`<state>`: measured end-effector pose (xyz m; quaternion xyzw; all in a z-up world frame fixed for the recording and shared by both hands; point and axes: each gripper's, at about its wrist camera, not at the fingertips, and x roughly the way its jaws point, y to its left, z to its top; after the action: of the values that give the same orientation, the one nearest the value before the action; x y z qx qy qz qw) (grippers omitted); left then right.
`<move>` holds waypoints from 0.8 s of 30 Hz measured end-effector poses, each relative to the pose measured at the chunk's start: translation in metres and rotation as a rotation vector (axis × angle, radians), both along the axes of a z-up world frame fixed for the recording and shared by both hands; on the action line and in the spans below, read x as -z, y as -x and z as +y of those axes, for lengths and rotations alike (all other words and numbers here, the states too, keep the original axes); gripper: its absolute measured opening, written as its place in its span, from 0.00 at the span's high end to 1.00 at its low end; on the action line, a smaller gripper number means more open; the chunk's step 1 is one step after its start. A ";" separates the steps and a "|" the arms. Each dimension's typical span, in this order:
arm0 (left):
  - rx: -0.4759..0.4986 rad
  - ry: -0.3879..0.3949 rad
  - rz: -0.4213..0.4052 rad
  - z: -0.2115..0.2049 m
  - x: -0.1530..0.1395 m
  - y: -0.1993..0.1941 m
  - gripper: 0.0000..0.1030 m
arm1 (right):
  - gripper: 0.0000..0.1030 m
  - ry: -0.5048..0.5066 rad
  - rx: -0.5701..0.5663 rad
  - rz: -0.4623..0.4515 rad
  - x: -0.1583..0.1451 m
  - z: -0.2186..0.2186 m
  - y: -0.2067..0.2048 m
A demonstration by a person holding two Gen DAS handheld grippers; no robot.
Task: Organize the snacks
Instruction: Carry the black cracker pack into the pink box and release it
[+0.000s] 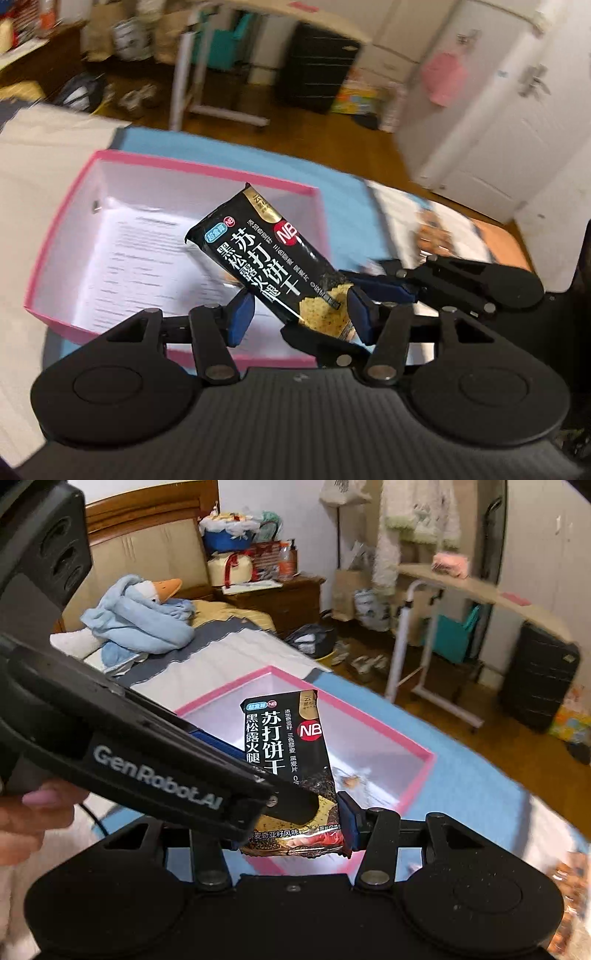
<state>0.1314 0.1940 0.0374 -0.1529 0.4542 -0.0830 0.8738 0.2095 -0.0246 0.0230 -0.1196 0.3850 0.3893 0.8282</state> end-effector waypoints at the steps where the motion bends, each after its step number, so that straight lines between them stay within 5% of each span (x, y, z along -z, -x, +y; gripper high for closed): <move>1: -0.022 -0.001 0.011 0.007 0.007 -0.007 0.47 | 0.48 -0.016 -0.001 0.021 0.007 0.006 -0.009; 5: -0.102 -0.006 0.048 0.027 0.035 -0.029 0.47 | 0.48 -0.058 -0.040 0.067 0.037 0.023 -0.029; 16: -0.138 0.006 0.131 0.049 0.094 -0.052 0.47 | 0.47 -0.037 -0.040 0.206 0.091 0.048 -0.053; 19: -0.142 -0.074 0.132 0.046 0.101 -0.053 0.47 | 0.44 -0.029 -0.052 0.220 0.098 0.052 -0.055; 24: -0.196 -0.183 0.106 0.045 0.102 -0.052 0.47 | 0.37 0.047 -0.070 0.103 0.089 0.053 -0.040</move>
<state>0.1833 0.2387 -0.0645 -0.1203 0.4881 0.0526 0.8628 0.2497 0.0288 -0.0665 -0.1322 0.4316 0.4145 0.7902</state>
